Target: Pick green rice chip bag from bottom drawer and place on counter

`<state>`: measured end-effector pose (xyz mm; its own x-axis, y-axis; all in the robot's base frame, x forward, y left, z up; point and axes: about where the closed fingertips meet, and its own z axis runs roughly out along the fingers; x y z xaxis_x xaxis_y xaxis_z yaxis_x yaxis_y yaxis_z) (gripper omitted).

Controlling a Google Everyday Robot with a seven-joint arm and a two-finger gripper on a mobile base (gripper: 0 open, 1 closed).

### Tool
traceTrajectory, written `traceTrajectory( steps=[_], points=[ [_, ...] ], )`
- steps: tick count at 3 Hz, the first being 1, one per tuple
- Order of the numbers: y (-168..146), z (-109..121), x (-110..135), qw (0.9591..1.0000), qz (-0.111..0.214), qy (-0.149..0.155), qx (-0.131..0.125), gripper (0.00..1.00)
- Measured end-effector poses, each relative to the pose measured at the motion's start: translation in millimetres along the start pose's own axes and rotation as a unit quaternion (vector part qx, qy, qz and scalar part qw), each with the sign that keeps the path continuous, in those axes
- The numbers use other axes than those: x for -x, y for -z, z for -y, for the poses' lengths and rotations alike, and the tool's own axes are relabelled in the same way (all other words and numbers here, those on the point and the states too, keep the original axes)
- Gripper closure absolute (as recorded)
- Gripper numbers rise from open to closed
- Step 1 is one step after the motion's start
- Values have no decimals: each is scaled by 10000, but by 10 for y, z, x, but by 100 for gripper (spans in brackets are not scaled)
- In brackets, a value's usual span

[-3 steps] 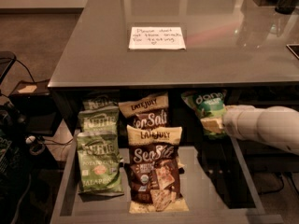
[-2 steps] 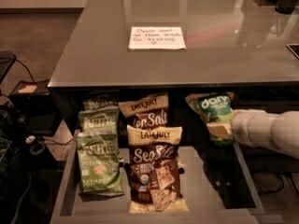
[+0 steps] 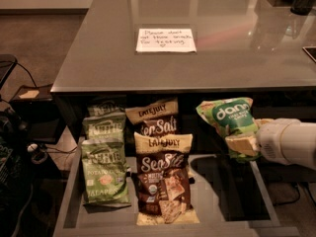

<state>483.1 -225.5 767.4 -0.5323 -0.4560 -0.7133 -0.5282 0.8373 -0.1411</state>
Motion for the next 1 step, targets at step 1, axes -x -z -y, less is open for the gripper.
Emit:
traceTrajectory(
  steps=[1],
  points=[
    [237,-197,137,9989,109,315,342,100]
  ],
)
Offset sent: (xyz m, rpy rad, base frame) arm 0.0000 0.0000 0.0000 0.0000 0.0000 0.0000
